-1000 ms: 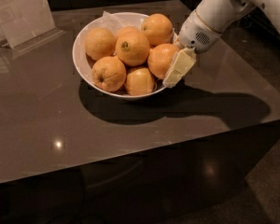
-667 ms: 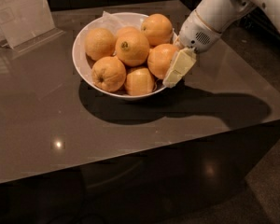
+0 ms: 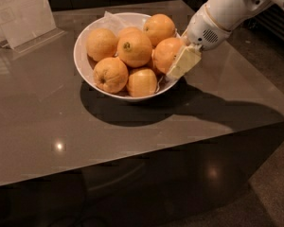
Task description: Pick orange from white bowl
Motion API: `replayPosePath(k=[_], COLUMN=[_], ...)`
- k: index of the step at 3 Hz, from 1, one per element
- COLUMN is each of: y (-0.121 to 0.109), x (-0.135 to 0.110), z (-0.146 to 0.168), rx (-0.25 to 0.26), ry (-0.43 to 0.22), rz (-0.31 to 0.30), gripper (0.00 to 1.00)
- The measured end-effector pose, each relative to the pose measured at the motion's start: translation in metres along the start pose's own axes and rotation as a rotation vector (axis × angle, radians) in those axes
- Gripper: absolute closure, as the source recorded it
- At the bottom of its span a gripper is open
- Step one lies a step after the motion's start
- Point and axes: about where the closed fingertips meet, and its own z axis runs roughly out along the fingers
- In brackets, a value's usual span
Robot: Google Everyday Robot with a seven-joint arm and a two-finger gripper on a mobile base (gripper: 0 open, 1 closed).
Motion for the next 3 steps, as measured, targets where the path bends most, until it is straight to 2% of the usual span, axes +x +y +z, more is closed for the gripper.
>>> replayPosePath(k=[1,2,3], y=[-0.003,-0.003,0.011], x=[-0.002,-0.001,0.009], z=[-0.009,-0.019,-0.036], rx=[0.048,0.074,0.035], ry=[-0.018,-0.044,-0.105], rz=[0.004,0.01,0.019], gripper=[1.0,1.0,1.0])
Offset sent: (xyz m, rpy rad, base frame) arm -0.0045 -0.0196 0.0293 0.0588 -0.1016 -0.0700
